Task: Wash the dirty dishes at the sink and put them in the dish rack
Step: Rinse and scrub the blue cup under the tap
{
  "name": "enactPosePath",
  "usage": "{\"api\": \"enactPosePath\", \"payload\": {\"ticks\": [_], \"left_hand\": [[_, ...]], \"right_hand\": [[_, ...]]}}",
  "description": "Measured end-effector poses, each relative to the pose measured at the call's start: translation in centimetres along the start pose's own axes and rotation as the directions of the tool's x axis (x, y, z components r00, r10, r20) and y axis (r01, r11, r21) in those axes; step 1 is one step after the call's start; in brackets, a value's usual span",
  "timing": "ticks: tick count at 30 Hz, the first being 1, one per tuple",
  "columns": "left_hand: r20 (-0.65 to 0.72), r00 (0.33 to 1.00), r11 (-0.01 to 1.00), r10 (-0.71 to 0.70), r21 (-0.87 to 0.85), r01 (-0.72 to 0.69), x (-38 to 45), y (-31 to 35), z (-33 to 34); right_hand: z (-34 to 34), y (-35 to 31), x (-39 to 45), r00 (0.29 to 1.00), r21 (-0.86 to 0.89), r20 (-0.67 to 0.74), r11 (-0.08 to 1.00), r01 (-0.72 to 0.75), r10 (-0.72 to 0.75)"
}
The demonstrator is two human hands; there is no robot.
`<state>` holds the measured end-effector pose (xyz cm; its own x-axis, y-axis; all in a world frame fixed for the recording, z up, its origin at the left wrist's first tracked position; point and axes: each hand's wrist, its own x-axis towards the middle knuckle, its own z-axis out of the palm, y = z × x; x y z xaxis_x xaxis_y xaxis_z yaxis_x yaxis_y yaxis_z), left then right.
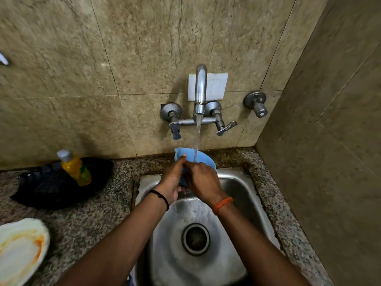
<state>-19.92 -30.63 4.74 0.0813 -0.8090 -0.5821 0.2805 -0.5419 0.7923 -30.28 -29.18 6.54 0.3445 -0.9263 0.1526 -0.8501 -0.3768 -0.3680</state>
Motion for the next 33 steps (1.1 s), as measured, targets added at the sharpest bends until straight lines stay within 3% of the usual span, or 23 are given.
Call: {"api": "enactPosePath", "payload": {"ticks": [2,4,6,8,9,10,12,13,14,15,17,19,21,22,24,27,30,33], "left_hand": [[-0.03,0.999,0.999,-0.02,-0.046,0.019,-0.2,0.2,-0.6],[-0.065,0.998,0.998,-0.005,-0.062,0.001,-0.3,0.2,-1.0],[-0.049,0.997,0.998,0.062,-0.027,-0.064,-0.4,-0.1,-1.1],[-0.006,0.994,0.994,0.105,0.009,-0.105,-0.7,-0.9,-0.9],[0.011,0.993,0.993,0.114,0.018,-0.114,-1.1,-1.1,-0.5],[0.028,0.992,0.992,0.124,0.03,-0.125,-1.4,-1.3,-0.1],[0.051,0.986,0.984,0.161,0.065,-0.164,-1.7,-1.5,0.6],[0.044,0.98,0.977,0.194,0.086,-0.197,-1.5,-1.5,0.7],[0.027,0.973,0.968,0.228,0.102,-0.229,-1.3,-1.5,0.5],[0.007,0.969,0.963,0.245,0.112,-0.245,-1.2,-1.4,0.2],[-0.007,0.974,0.969,0.227,0.103,-0.225,-1.0,-1.5,-0.5],[-0.009,0.98,0.976,0.198,0.089,-0.197,-1.0,-1.8,-0.5],[-0.051,0.98,0.979,0.194,0.071,-0.19,-1.0,-1.8,0.1],[-0.071,0.978,0.979,0.198,0.065,-0.193,-1.0,-1.7,0.3],[-0.083,0.973,0.975,0.216,0.071,-0.211,-0.8,-1.5,0.2],[-0.063,0.97,0.971,0.233,0.076,-0.228,-0.7,-1.4,0.0],[-0.067,0.965,0.965,0.255,0.084,-0.249,-0.8,-1.2,0.3],[-0.056,0.962,0.958,0.267,0.125,-0.259,-0.8,-1.0,0.1]], "right_hand": [[-0.4,-0.1,-0.4,0.995,0.07,0.084,0.997,0.044,-0.049],[-0.9,0.4,0.0,0.966,0.271,0.256,0.962,-0.031,-0.041],[-1.7,1.1,1.1,0.909,0.446,0.415,0.864,-0.235,0.033],[-2.1,1.6,2.5,0.825,0.445,0.531,0.765,-0.466,0.194],[-2.2,1.8,3.2,0.801,0.35,0.535,0.792,-0.5,0.269],[-2.0,1.9,3.7,0.821,0.18,0.468,0.874,-0.451,0.328],[-1.3,1.6,3.9,0.917,-0.13,0.192,0.936,-0.329,0.349],[-0.8,1.3,3.8,0.94,-0.11,0.121,0.946,-0.306,0.318],[-0.4,1.1,3.7,0.947,0.002,0.147,0.958,-0.288,0.284],[0.0,1.1,3.6,0.935,0.174,0.239,0.936,-0.305,0.26],[0.2,1.2,3.3,0.833,0.378,0.506,0.81,-0.448,0.225],[0.1,1.8,3.3,0.795,0.294,0.554,0.836,-0.464,0.246],[0.0,1.6,3.6,0.891,-0.054,0.354,0.957,-0.285,0.285],[0.1,1.4,3.6,0.919,-0.13,0.289,0.962,-0.24,0.269],[0.3,1.2,3.7,0.902,-0.016,0.397,0.984,-0.179,0.17],[-0.6,1.2,3.3,0.815,0.24,0.541,0.891,-0.386,0.208],[-0.8,1.1,3.6,0.873,0.096,0.397,0.933,-0.346,0.283],[-0.8,0.8,3.5,0.824,0.237,0.54,0.907,-0.347,0.174]]}}
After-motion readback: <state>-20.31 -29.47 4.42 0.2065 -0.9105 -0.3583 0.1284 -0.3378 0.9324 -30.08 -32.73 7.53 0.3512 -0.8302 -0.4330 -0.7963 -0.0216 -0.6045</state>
